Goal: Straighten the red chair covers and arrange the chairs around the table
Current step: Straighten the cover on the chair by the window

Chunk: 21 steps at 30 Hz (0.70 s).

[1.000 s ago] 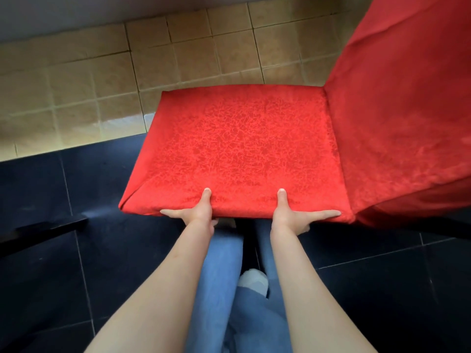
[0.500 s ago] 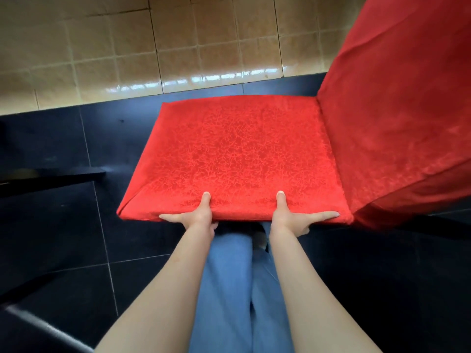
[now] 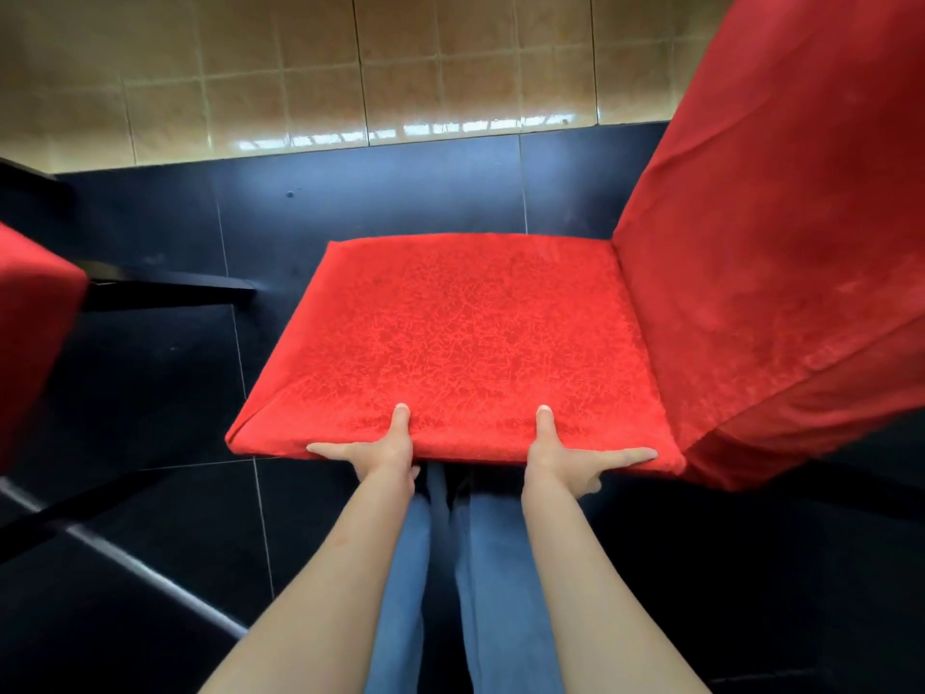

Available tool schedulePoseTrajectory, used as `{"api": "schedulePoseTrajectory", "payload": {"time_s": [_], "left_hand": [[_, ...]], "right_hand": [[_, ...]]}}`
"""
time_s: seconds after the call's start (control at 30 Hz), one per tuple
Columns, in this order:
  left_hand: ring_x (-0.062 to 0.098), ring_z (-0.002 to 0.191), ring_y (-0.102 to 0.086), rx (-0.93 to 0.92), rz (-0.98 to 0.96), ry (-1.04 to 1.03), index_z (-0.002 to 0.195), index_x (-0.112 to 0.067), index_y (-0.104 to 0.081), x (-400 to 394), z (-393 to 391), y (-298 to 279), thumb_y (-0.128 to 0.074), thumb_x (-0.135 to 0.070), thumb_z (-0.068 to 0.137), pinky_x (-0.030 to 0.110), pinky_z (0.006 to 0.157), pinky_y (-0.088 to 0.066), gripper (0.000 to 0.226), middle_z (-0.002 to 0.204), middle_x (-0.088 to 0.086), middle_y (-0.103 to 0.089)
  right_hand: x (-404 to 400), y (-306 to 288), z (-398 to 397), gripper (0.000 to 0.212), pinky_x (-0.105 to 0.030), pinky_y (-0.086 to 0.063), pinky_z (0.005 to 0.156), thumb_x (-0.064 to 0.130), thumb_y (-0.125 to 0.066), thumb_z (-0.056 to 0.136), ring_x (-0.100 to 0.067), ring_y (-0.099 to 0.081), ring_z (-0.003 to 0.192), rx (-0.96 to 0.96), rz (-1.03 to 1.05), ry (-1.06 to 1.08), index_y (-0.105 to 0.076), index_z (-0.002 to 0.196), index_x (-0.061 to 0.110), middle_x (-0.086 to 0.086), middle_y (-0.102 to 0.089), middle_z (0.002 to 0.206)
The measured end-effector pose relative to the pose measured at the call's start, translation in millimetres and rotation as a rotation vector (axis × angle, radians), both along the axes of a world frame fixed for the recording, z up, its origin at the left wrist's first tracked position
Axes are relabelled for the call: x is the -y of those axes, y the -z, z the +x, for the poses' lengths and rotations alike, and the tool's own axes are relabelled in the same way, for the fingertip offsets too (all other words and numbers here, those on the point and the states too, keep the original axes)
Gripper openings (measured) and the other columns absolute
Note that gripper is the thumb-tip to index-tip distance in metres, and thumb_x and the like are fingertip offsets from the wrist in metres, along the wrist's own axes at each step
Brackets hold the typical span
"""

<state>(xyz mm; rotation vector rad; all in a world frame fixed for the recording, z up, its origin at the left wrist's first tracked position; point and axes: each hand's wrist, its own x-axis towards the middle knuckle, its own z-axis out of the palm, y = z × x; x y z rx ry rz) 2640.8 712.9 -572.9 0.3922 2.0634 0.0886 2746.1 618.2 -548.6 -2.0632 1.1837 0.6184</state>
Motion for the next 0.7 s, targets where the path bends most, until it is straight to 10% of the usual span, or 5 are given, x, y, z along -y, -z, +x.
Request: {"api": "schedulePoseTrajectory", "payload": {"time_s": [0.43, 0.7], "left_hand": [[0.029, 0.092, -0.051, -0.073, 0.013, 0.087, 0.142, -0.04, 0.03, -32, -61, -34, -0.079, -0.036, 0.075, 0.044, 0.079, -0.051, 0.128, 0.131, 0.017, -0.047], [0.04, 0.114, -0.055, -0.17, 0.061, 0.243, 0.145, -0.034, 0.028, -53, -49, -60, -0.076, -0.044, 0.076, 0.044, 0.101, -0.042, 0.125, 0.133, 0.025, -0.048]], "right_hand": [[-26, -36, -67, 0.132, -0.047, -0.044, 0.089, 0.039, -0.085, 0.07, -0.046, -0.059, 0.099, -0.098, -0.066, 0.032, 0.024, 0.144, 0.047, -0.029, -0.035, 0.135], [-49, -53, -60, 0.126, -0.044, -0.044, 0.085, 0.047, -0.079, 0.072, -0.042, -0.059, 0.088, -0.14, -0.101, -0.082, 0.025, 0.144, 0.046, -0.031, -0.042, 0.13]]}}
